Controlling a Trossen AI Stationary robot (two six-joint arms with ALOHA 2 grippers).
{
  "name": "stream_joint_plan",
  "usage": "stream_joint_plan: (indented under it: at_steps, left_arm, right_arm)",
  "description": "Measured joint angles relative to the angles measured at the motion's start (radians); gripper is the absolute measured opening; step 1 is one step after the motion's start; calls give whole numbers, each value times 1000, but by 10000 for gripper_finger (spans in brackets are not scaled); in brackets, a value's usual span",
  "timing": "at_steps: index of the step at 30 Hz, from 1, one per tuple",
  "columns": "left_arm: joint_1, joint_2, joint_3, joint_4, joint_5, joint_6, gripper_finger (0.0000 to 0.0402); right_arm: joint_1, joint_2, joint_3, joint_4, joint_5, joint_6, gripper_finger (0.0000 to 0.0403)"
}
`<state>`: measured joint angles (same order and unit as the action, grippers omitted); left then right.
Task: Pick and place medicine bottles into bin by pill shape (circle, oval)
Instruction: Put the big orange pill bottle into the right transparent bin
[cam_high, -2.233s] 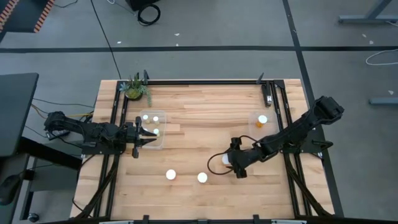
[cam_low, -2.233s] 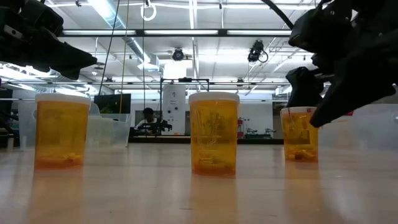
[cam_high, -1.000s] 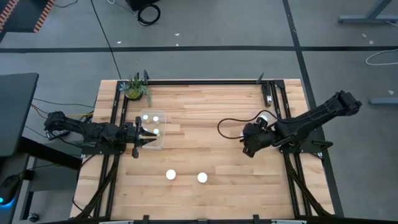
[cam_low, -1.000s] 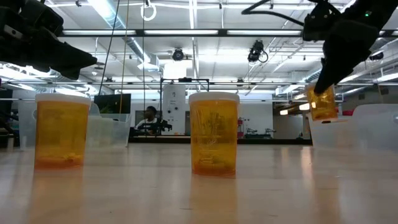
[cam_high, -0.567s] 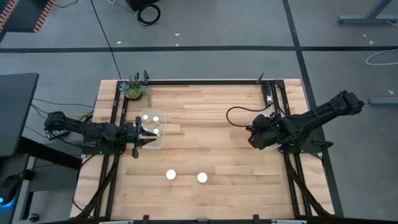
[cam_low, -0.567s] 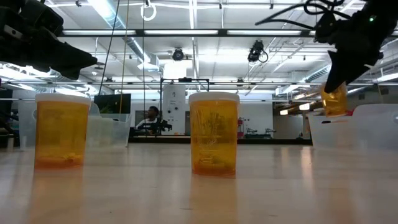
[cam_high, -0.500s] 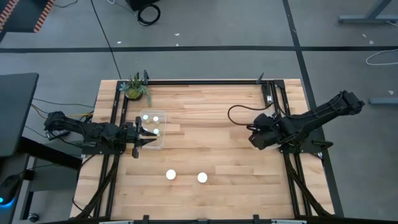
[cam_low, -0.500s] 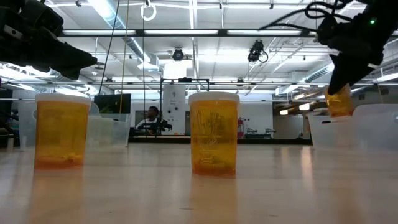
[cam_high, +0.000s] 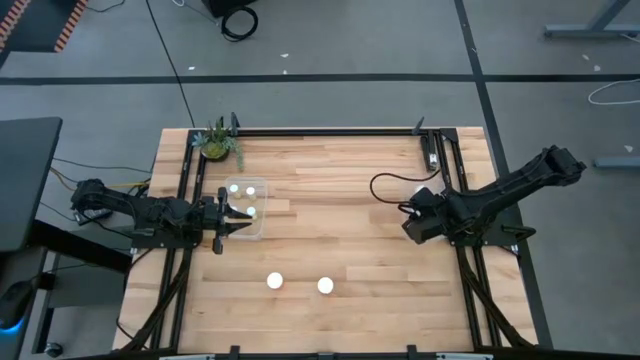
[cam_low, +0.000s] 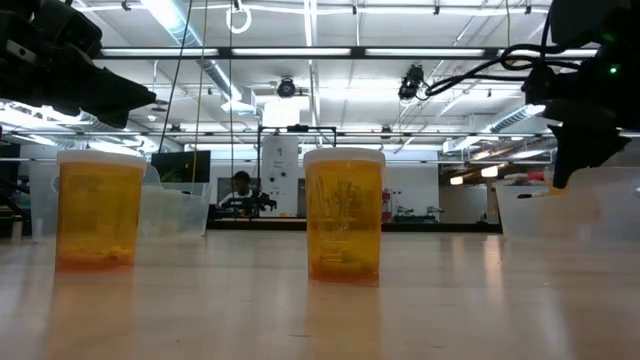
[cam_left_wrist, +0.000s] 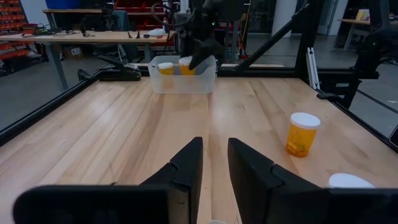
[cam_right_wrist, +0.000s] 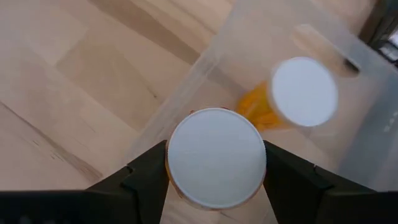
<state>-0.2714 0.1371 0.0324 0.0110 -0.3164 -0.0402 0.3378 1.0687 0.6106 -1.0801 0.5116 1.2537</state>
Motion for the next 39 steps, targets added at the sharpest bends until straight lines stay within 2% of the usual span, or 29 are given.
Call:
stream_joint_plan:
  at_steps: [7,15,26,39]
  left_arm:
    - [0,0,0,0,0,0,91]
    - [0,0,0,0,0,0,83]
    - [0,0,0,0,0,0,93]
    - [0,0,0,0,0,0,89]
  right_arm:
    - [0,0,-50,85,-8,-5,239]
    - [0,0,-54,90,-8,-15,242]
    - [0,0,-53,88,-7,-23,265]
    - [0,0,74,76,45,-136,266]
